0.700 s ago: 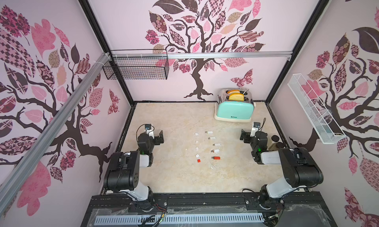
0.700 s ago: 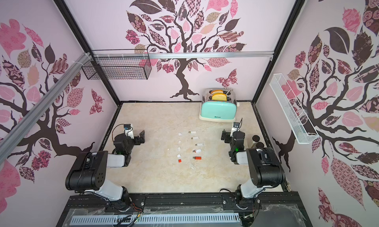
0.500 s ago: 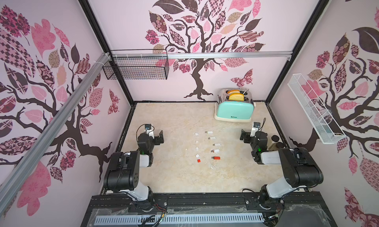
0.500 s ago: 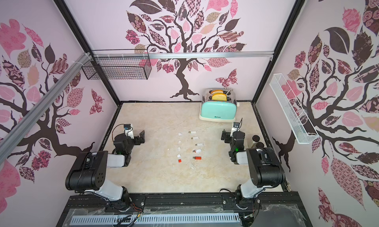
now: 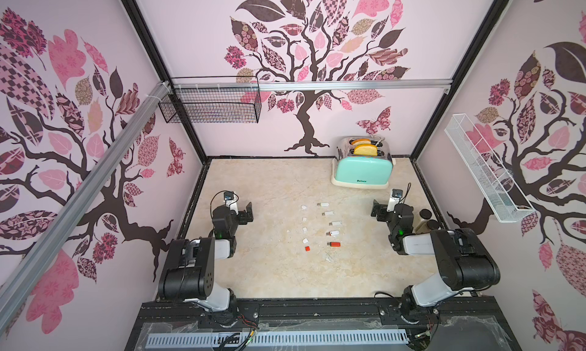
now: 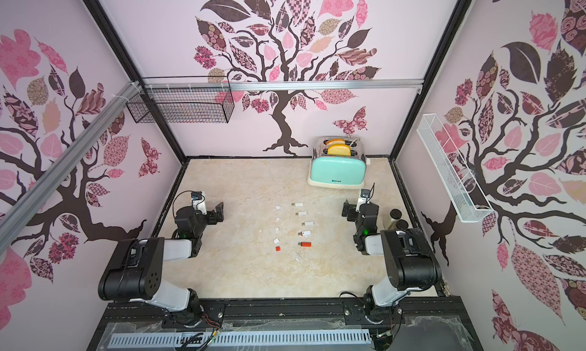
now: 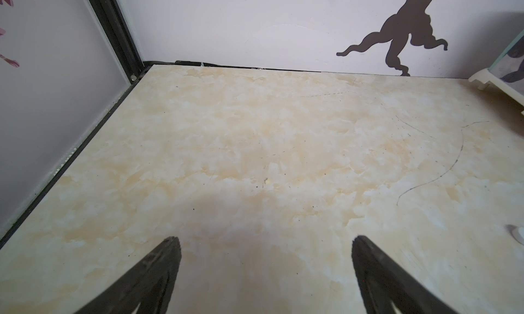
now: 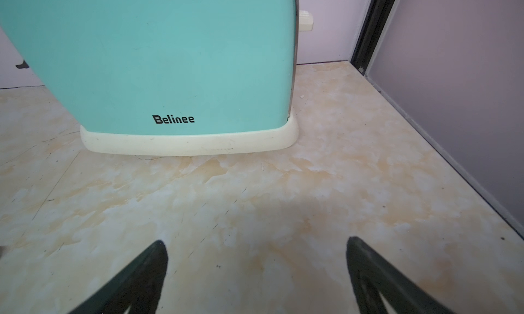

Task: Close the usb drive cover
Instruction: Pick up the cover from the center of the board.

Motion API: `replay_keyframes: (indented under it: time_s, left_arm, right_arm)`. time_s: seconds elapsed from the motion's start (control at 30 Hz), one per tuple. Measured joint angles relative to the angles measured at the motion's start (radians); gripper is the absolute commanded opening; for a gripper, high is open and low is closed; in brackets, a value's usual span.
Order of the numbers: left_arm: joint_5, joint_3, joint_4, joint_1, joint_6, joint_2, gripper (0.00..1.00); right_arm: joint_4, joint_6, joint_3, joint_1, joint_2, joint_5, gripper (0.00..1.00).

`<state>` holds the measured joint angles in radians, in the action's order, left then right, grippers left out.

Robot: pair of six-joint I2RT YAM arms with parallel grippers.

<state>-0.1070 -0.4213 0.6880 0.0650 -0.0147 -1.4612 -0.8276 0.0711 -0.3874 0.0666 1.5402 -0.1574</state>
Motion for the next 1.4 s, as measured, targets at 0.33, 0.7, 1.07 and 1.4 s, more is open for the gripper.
replay_keyframes:
  time_s: [0.33, 0.7, 1.07, 1.4]
  left_arm:
    - [-0.111, -0.228, -0.544, -0.016, 0.027, 0.392, 0.98]
    - [-0.192, -0.277, -0.975, 0.034, -0.011, 0.610, 0.98]
    - [-0.193, -0.359, -1.130, 0.081, -0.005, 0.622, 0.98]
    - [-0.288, -0.248, -1.100, 0.076, 0.066, 0.609, 0.98]
  right_arm:
    - [0.466, -0.103, -0.183, 0.031, -0.361, -0.071, 0.99]
    - [1.027, -0.454, -0.469, 0.033, -0.374, -0.034, 0.99]
    - [1.200, -0.436, -0.657, 0.240, -0.173, 0.135, 0.99]
    - [1.280, -0.310, -0.936, 0.466, 0.103, 0.176, 0.99]
